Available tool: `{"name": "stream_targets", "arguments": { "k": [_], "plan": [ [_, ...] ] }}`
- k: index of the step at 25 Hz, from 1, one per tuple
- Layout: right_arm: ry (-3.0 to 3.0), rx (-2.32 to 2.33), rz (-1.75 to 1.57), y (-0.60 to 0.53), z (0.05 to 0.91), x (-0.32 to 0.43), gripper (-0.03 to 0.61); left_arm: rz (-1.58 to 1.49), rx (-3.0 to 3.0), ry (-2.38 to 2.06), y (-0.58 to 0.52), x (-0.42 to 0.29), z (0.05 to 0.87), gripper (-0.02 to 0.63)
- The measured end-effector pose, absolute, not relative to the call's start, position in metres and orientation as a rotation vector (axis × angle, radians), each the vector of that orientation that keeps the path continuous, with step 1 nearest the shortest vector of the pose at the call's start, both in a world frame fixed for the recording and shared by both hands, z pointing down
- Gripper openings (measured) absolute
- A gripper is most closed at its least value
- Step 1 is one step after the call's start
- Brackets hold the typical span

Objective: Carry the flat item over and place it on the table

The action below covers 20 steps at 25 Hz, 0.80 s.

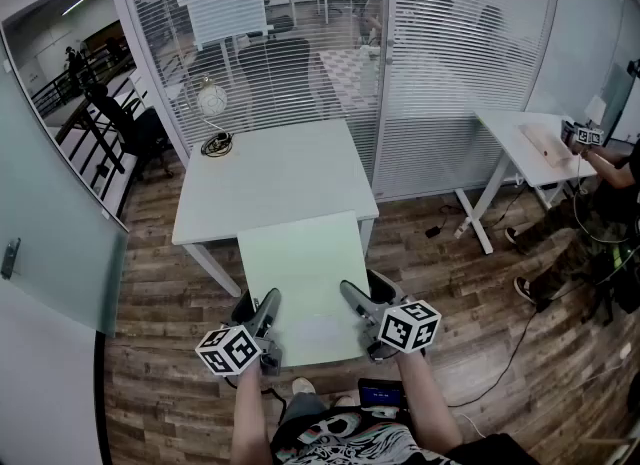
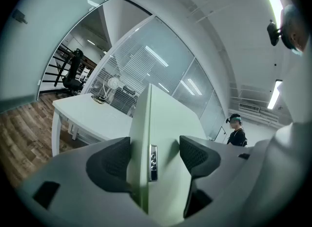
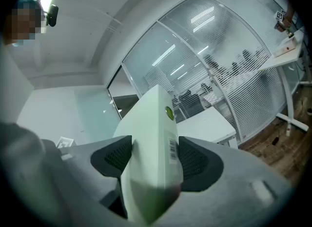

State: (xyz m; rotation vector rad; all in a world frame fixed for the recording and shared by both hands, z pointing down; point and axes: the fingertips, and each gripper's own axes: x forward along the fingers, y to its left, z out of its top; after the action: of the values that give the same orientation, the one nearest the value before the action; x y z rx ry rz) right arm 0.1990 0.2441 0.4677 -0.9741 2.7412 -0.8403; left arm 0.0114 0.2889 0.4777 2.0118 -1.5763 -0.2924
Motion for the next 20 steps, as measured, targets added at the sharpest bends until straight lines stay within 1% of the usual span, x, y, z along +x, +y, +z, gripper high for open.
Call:
{"name": "stream_targets", "arguments": {
  "k": [20],
  "plan": [
    [2.739,-0.941,-0.867,0.2382,0.4703,0.1917,0.288,-0.291,1.996,-1.589,0.2877,0.0048,0.4784,0.298]
  ]
}}
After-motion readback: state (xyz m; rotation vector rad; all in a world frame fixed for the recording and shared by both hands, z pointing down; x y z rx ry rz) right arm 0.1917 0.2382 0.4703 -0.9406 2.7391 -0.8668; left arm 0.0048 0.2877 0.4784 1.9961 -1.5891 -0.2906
